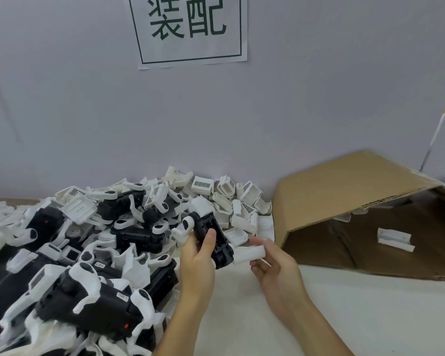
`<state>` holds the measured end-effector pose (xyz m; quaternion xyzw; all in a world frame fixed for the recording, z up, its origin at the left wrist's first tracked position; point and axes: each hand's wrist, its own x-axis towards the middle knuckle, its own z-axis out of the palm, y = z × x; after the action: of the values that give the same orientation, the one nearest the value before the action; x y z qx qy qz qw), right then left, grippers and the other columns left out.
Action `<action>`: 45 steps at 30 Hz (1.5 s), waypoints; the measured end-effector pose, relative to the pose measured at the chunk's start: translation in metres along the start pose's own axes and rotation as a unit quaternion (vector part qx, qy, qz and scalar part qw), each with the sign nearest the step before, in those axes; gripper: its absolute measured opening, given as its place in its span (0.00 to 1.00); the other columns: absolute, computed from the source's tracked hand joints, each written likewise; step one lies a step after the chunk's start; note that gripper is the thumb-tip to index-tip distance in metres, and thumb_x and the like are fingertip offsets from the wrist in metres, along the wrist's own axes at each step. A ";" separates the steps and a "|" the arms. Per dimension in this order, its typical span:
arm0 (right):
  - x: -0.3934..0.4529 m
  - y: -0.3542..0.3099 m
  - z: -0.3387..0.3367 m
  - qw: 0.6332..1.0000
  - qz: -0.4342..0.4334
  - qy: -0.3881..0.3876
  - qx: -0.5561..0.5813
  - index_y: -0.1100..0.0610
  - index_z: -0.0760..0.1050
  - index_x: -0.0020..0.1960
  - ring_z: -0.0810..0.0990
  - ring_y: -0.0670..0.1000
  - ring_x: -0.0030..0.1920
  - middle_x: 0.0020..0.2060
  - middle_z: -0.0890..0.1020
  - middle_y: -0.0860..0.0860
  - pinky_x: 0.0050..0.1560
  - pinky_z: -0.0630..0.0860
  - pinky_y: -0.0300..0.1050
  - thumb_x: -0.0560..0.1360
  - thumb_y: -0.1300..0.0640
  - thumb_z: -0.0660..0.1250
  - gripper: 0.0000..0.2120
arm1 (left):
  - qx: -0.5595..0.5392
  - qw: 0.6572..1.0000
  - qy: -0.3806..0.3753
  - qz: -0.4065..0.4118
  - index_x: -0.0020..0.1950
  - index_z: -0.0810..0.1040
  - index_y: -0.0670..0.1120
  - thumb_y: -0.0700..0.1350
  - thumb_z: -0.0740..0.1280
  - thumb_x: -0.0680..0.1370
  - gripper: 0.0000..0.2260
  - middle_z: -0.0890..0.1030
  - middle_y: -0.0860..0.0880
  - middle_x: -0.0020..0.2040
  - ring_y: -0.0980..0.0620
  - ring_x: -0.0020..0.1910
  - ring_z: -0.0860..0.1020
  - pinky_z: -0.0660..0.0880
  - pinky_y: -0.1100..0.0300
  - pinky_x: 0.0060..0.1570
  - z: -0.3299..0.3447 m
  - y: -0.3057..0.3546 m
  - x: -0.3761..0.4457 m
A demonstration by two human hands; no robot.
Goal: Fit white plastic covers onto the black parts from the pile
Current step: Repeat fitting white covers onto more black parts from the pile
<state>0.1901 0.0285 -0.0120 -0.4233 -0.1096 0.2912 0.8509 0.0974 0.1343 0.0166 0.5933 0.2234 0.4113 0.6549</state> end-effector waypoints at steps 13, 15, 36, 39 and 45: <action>-0.009 0.011 0.007 0.881 -0.311 0.039 -0.354 0.54 0.75 0.70 0.80 0.41 0.55 0.55 0.80 0.43 0.54 0.74 0.32 0.78 0.55 0.69 0.21 | 0.135 0.983 -0.126 -0.010 0.53 0.78 0.59 0.47 0.63 0.83 0.07 0.85 0.63 0.46 0.67 0.49 0.81 0.72 0.74 0.44 0.010 -0.013 -0.003; -0.011 0.013 0.010 0.889 -0.305 0.039 -0.338 0.48 0.71 0.71 0.80 0.44 0.55 0.54 0.81 0.43 0.55 0.75 0.37 0.74 0.48 0.70 0.26 | 0.149 0.978 -0.147 -0.013 0.55 0.77 0.60 0.49 0.60 0.84 0.08 0.84 0.65 0.47 0.71 0.49 0.79 0.71 0.76 0.44 0.013 -0.015 -0.005; -0.014 0.017 0.012 0.839 -0.369 0.003 -0.400 0.50 0.76 0.66 0.80 0.44 0.57 0.56 0.79 0.39 0.51 0.75 0.30 0.74 0.51 0.70 0.21 | 0.039 0.987 -0.147 -0.052 0.57 0.81 0.54 0.61 0.63 0.77 0.15 0.86 0.56 0.50 0.57 0.51 0.84 0.78 0.64 0.49 0.012 -0.013 -0.003; -0.015 0.018 0.012 0.863 -0.338 -0.007 -0.375 0.50 0.77 0.64 0.81 0.47 0.55 0.54 0.81 0.41 0.52 0.76 0.36 0.75 0.50 0.67 0.18 | 0.027 0.990 -0.126 -0.052 0.54 0.82 0.52 0.55 0.60 0.82 0.13 0.86 0.57 0.47 0.60 0.47 0.84 0.76 0.71 0.42 0.011 -0.013 -0.001; -0.013 0.013 0.015 0.949 -0.189 -0.045 -0.250 0.52 0.83 0.52 0.85 0.49 0.50 0.48 0.86 0.49 0.48 0.79 0.40 0.75 0.47 0.67 0.12 | 0.053 0.986 -0.145 -0.062 0.50 0.85 0.49 0.53 0.57 0.84 0.17 0.87 0.52 0.43 0.56 0.44 0.85 0.77 0.68 0.38 0.011 -0.011 -0.004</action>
<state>0.1679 0.0367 -0.0124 -0.5804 -0.2949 0.1074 0.7514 0.1071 0.1249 0.0071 0.6655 0.1837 0.2667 0.6725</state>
